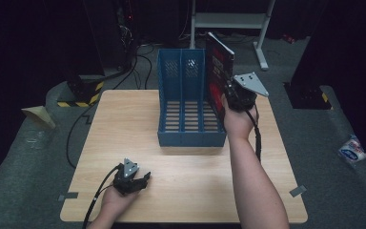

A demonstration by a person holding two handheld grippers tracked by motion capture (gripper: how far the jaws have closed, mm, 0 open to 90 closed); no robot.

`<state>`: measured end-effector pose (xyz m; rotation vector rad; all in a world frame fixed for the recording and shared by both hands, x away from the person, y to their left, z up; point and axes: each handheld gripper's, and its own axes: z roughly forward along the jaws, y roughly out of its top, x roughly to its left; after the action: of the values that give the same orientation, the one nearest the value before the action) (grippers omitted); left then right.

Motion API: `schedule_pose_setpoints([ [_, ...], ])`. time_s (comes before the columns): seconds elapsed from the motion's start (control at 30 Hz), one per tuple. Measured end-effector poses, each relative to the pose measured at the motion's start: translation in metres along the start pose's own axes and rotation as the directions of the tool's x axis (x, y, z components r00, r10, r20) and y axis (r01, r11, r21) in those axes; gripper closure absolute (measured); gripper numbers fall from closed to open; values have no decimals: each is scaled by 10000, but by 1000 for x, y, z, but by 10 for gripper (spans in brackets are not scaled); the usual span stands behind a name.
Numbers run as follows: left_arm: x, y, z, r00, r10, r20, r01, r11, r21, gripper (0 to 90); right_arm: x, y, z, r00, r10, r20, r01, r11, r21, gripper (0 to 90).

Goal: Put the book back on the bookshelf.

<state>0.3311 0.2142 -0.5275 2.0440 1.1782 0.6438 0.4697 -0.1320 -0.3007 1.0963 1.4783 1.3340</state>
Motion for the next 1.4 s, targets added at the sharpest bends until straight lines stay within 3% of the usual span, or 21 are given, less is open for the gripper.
schedule_pose_setpoints([
  [0.2, 1, 0, 0, 9998, 175, -68, -175, 9998, 14, 342, 4, -10, 9, 9998, -91, 176, 95, 9997, -219, 865],
  [0.3, 0, 0, 0, 10000, 37, -22, -37, 10000, -8, 343, 4, -18, 15, 9999, -66, 123, 71, 9992, -390, 865],
  [0.6, 0, 0, 0, 9999, 143, -44, -143, 9999, 11, 344, -8, -41, 19, 9997, 126, 205, -107, 9956, -931, 865],
  [0.93, 0, 0, -1, 9998, 120, -132, -120, 9999, -5, 344, -10, -43, 20, 10000, 74, 2, -73, 9894, -1449, 865],
  [1.13, 0, 0, -1, 9999, 83, -143, -84, 10000, -12, 345, -7, -47, 25, 10000, 43, -90, -56, 9893, -1457, 864],
  [1.4, 0, 0, -1, 9999, 92, -121, -92, 10000, 1, 348, -6, -66, 29, 10000, 19, -71, -28, 9918, -1276, 863],
])
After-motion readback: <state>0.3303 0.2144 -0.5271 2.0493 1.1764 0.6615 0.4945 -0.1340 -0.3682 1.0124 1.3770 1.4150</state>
